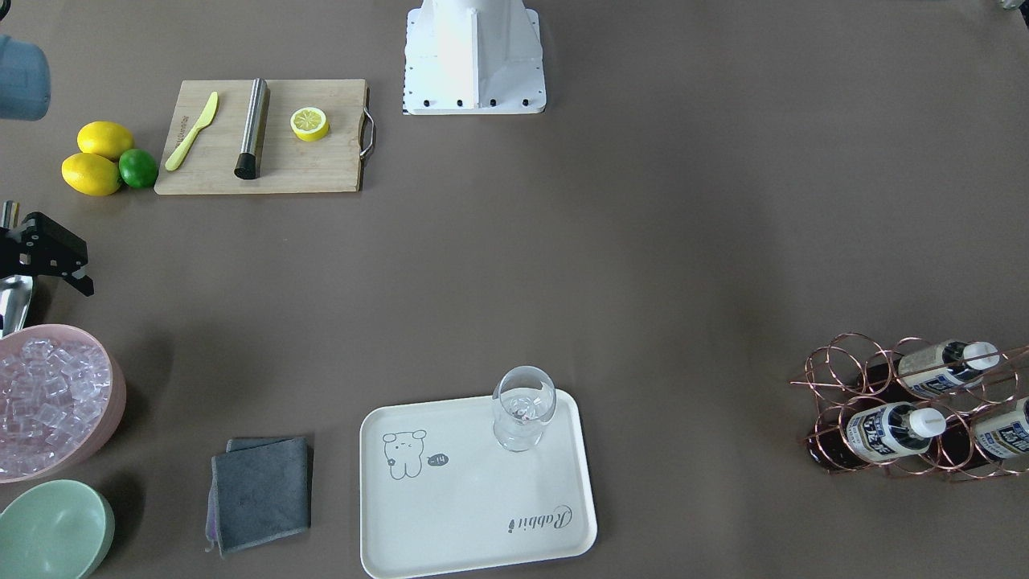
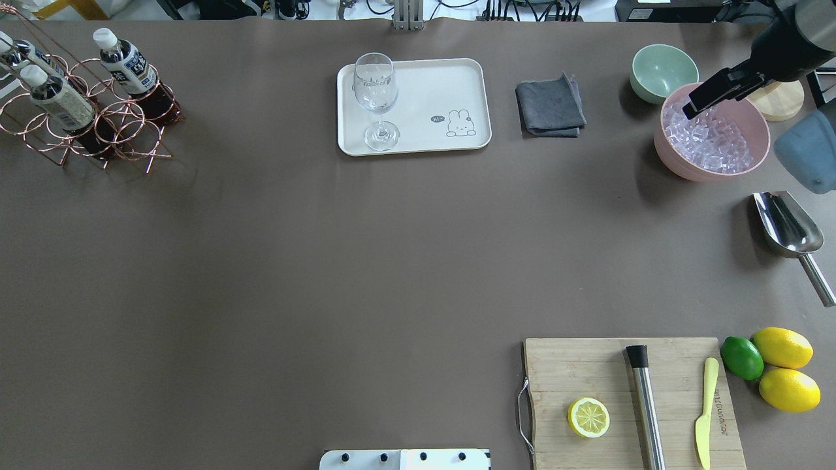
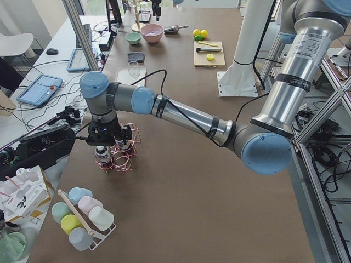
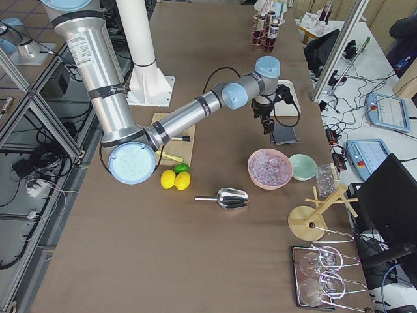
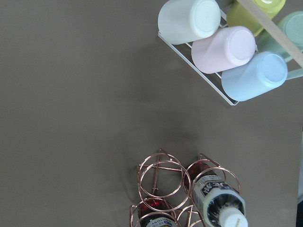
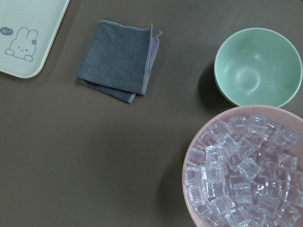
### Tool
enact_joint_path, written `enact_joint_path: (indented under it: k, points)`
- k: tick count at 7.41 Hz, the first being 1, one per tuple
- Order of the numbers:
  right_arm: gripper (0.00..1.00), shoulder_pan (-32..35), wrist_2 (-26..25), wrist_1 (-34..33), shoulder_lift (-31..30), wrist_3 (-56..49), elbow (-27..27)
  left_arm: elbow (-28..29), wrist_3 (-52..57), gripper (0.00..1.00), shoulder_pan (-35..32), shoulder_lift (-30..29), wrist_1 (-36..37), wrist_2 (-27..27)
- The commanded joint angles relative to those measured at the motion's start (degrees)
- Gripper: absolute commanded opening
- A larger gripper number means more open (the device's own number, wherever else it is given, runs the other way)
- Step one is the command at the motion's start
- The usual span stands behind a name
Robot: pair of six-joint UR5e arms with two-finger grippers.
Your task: Take tea from basket to plate
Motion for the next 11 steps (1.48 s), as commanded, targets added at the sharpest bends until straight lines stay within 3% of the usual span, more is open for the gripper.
enact_joint_path:
  k: [1, 3, 11]
  points:
    - [1.0, -1.2, 7.9, 0.9, 1.1, 0.7, 1.1, 6.3, -3.5, 0.98, 2.1, -7.4, 0.2, -0.3]
    - [1.0, -2.3, 8.2, 7.5, 1.1, 7.7, 0.7, 7.6, -3.2, 0.98, 3.7, -10.2, 0.1, 2.2]
    - [1.0, -2.3, 8.6, 7.7, -0.2, 7.1, 1.0, 8.1, -8.1, 0.97, 8.4, -11.9, 0.1, 2.1]
